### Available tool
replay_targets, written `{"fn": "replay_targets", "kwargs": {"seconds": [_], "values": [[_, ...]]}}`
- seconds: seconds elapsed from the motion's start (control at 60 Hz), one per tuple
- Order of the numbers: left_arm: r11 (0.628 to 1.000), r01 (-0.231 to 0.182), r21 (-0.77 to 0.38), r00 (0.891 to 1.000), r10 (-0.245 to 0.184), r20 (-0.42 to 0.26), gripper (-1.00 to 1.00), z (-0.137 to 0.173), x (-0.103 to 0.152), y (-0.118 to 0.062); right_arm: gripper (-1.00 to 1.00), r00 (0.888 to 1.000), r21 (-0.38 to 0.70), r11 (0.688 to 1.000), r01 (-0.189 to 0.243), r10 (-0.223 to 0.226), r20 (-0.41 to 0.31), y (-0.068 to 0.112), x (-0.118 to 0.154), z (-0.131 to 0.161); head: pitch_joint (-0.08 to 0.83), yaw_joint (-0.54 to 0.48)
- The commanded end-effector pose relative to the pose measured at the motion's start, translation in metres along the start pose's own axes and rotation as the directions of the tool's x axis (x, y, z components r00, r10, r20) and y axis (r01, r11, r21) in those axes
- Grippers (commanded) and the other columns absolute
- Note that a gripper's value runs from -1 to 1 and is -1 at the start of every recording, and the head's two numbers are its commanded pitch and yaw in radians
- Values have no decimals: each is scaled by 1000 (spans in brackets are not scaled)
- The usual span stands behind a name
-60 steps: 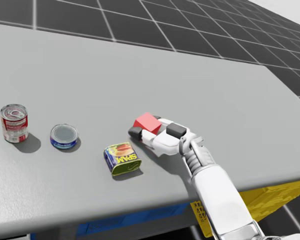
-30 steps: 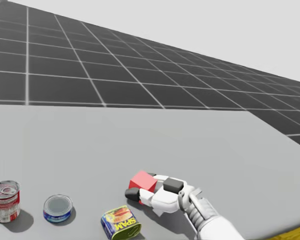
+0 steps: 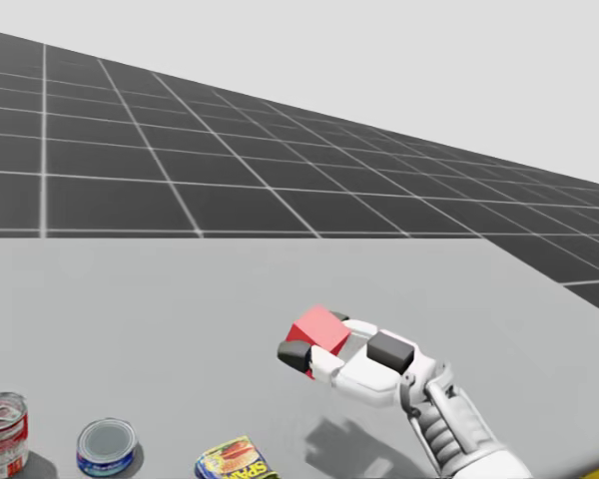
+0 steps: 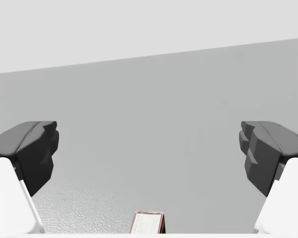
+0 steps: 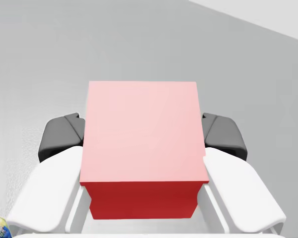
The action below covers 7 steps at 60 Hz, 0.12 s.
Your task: Find the red cube and pick it up.
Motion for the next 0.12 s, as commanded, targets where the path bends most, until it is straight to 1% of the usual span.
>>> {"fn": "replay_targets", "kwargs": {"seconds": [0.017,0.05,0.067,0.1,0.117], "values": [[1000,-1,1,1000,1,-1,-1000,0,0,0,1000,978,-107,992,-64,84,193,0,75,28,304,-512],[1000,-1,1,1000,1,-1,-1000,0,0,0,1000,972,-117,991,-68,92,215,2,83,32,305,-513],[1000,-1,1,1000,1,-1,-1000,0,0,0,1000,963,-135,988,-75,107,248,4,95,37,305,-514],[1000,-1,1,1000,1,-1,-1000,0,0,0,1000,957,-145,987,-75,112,268,6,102,40,306,-515],[1000,-1,1,1000,1,-1,-1000,0,0,0,1000,950,-153,985,-79,121,287,9,110,43,306,-516]]}}
